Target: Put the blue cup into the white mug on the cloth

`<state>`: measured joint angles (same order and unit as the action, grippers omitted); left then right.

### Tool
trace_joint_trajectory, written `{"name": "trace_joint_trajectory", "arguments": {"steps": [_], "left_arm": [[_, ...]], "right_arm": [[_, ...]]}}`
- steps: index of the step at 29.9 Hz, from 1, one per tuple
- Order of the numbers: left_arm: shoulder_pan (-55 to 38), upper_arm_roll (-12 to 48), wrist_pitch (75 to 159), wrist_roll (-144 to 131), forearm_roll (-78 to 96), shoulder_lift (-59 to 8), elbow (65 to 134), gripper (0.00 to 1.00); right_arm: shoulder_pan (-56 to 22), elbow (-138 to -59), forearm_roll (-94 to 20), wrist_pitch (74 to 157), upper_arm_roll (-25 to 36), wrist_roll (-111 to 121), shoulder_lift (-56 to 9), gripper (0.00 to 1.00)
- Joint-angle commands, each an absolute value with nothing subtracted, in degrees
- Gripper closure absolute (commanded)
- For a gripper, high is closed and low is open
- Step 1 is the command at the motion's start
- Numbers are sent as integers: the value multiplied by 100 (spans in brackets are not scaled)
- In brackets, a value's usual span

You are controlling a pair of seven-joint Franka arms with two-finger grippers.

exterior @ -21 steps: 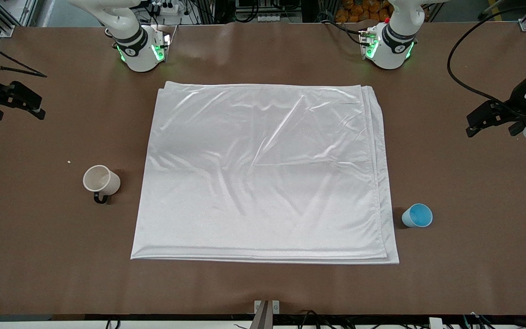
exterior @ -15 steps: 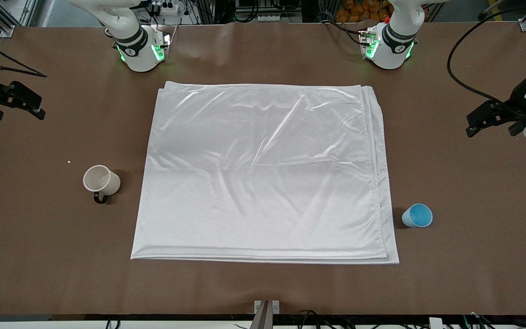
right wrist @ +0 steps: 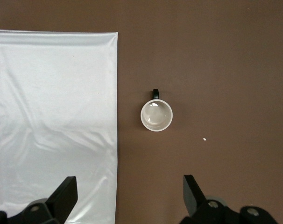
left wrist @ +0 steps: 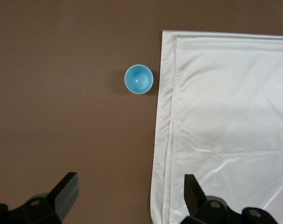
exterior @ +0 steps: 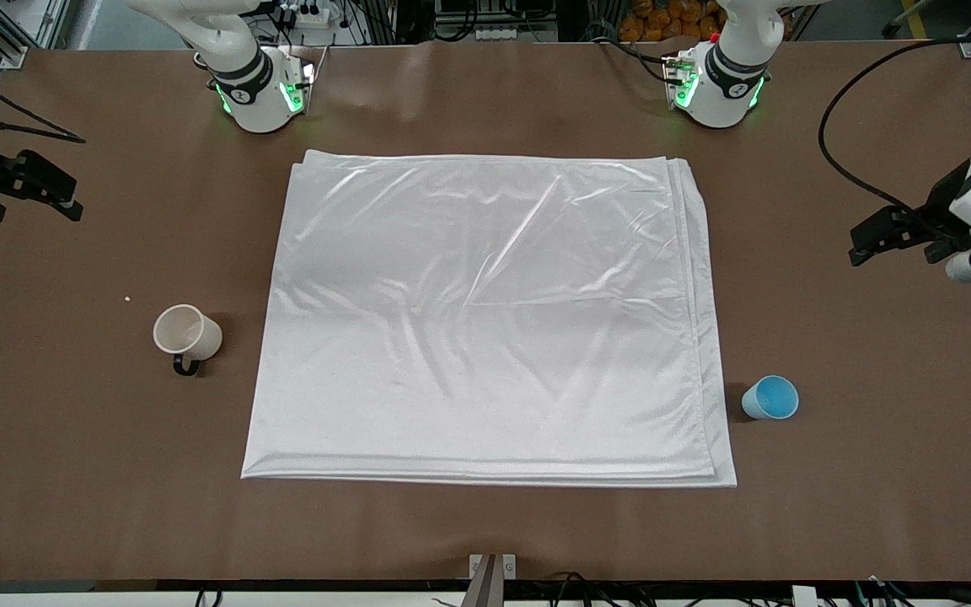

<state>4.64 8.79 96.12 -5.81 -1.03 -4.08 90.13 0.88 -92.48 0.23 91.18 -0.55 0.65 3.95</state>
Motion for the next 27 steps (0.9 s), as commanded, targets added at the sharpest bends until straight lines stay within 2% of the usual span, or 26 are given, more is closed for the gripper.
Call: {"name": "trace_joint_trajectory", "arguments": {"steps": [1, 6, 14, 27], "left_arm": [[536, 888, 9808, -554, -114, -1028, 8851, 0], [554, 870, 10379, -554, -158, -1423, 8921, 0], [492, 870, 11021, -659, -334, -2082, 8956, 0], [519, 853, 12031, -686, -334, -2979, 8965, 0]], "right_arm": [[18, -9176, -9, 9079, 26, 132, 325, 0], [53, -9167, -17, 9088, 18, 132, 89, 0], [70, -9141, -53, 9210, 26, 132, -641, 0], [97, -9036, -53, 10238, 26, 132, -2205, 0]]}}
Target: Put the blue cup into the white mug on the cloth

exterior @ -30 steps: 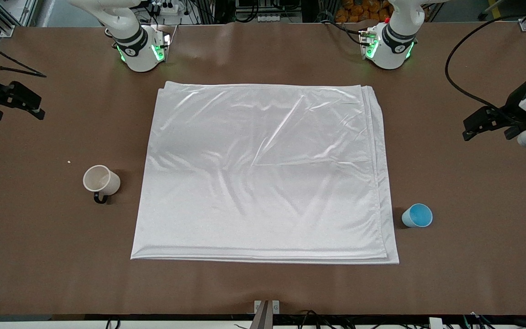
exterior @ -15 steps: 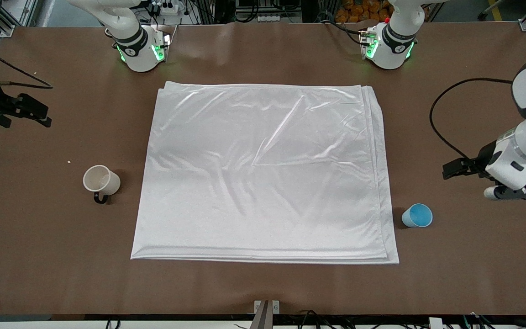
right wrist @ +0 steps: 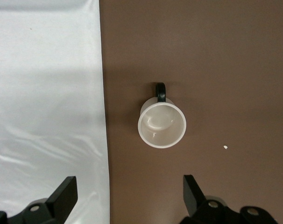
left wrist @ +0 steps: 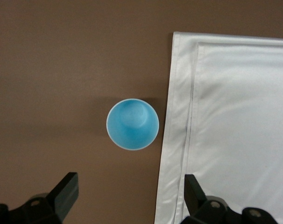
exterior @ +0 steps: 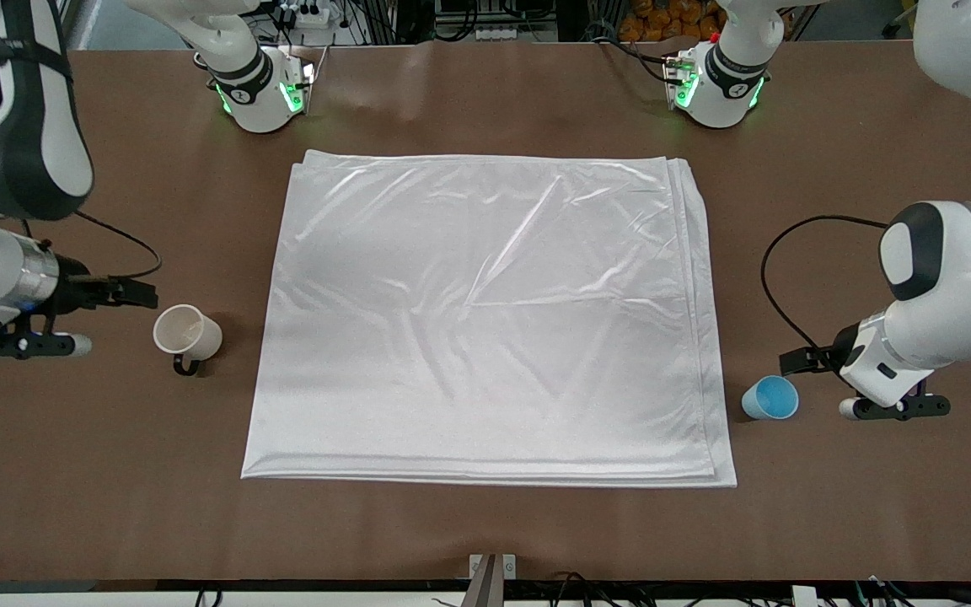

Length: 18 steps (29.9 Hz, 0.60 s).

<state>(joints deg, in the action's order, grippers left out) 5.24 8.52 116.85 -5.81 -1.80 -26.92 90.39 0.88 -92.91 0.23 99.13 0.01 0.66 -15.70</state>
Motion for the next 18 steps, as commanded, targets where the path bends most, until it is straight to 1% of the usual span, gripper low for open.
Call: {"name": "trace_joint_trajectory", "arguments": {"steps": [1, 4, 6, 10, 14, 18], "left_arm": [[519, 844, 12119, -686, -343, -3040, 8965, 0], [527, 835, 12400, -677, -439, -3190, 8965, 0], [536, 826, 12550, -677, -597, -3295, 8965, 0], [571, 826, 12875, -685, -826, -3480, 8965, 0], [633, 817, 13025, -677, -826, -3638, 8956, 0], [659, 817, 13069, -668, -844, -3718, 8965, 0]], "right_arm": [[114, -9018, -61, 10352, 26, 132, -2345, 0], [202, -8913, -79, 10608, 18, 123, -2758, 0], [220, -8851, -79, 10635, 18, 141, -2952, 0], [299, -8842, -114, 10644, 9, 369, -3041, 0], [308, -8833, -97, 10670, 9, 413, -3207, 0], [308, -8833, -114, 11047, 9, 413, -3366, 0]]}}
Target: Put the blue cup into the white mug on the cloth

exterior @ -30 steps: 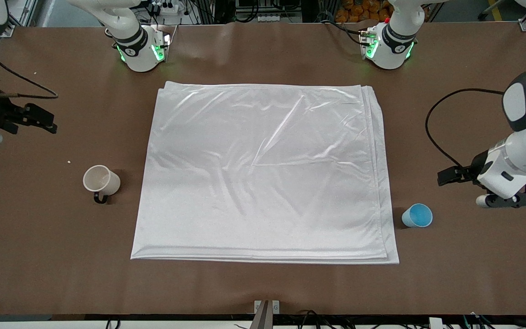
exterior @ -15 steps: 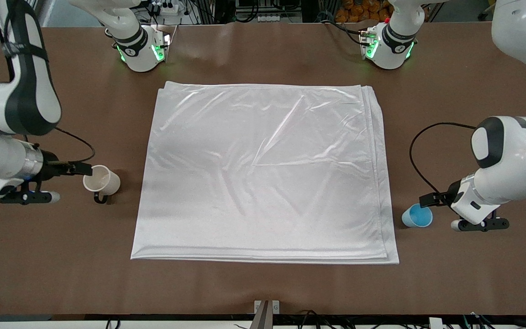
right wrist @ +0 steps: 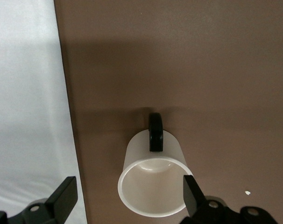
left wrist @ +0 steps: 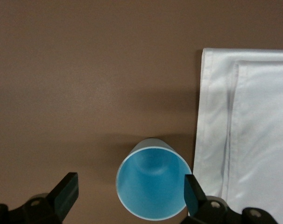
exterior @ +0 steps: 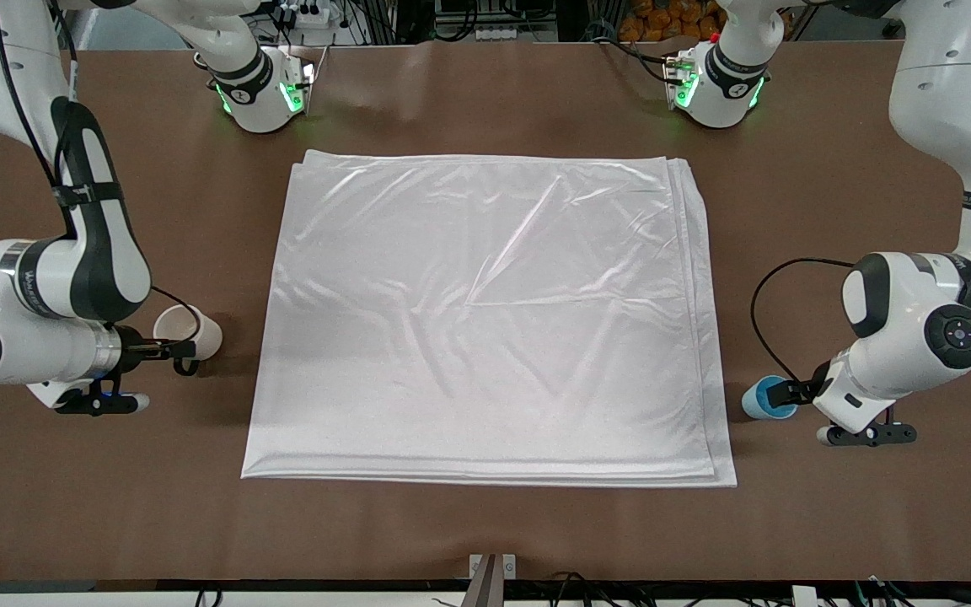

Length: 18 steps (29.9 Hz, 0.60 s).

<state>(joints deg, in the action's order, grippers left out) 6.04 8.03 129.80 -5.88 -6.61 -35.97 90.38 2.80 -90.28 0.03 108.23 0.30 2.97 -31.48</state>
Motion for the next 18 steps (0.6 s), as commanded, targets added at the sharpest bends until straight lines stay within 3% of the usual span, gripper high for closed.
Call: {"name": "trace_joint_trajectory", "arguments": {"steps": [1, 18], "left_arm": [[668, 817, 13069, -659, -844, -3726, 8974, 0], [694, 817, 13148, -668, -888, -3858, 9123, 0]], "right_arm": [[308, -8842, -114, 11144, 17, 413, -3418, 0], [492, -8894, -105, 11619, 18, 791, -3893, 0]]}}
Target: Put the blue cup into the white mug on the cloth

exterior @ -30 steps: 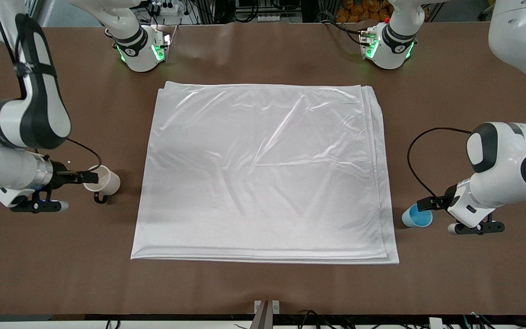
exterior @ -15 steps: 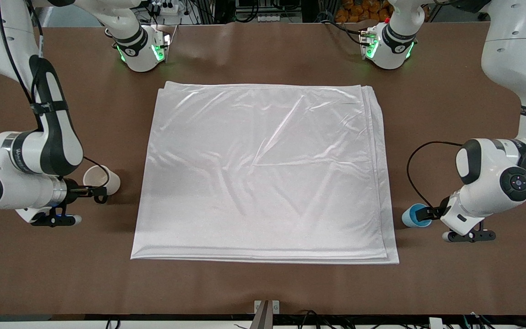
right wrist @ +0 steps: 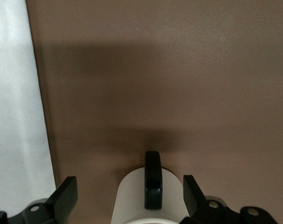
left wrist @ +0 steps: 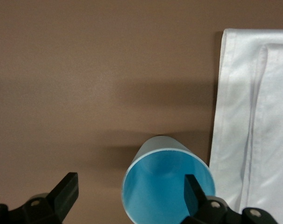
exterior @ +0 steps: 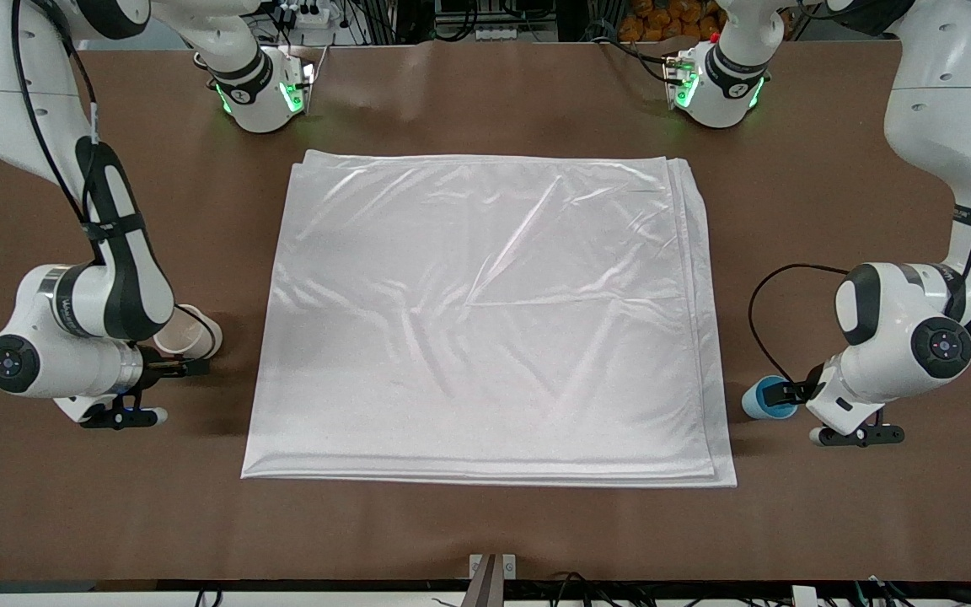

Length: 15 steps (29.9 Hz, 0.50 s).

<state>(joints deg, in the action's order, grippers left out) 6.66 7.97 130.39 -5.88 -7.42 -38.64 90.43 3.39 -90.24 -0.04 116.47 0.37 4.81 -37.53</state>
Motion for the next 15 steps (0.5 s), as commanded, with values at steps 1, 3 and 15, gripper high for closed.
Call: {"name": "trace_joint_trajectory", "arguments": {"steps": [1, 3, 15], "left_arm": [[703, 817, 13157, -668, -896, -3858, 9123, 0], [729, 817, 13175, -668, -896, -3885, 9123, 0], [729, 826, 13377, -668, -896, -3990, 9167, 60]], "right_arm": [[510, -8912, -105, 11619, 9, 800, -3902, 0], [527, -8964, -105, 11619, 9, 800, -3902, 0], [527, -9062, -114, 11549, -9, 1107, -3902, 79]]}}
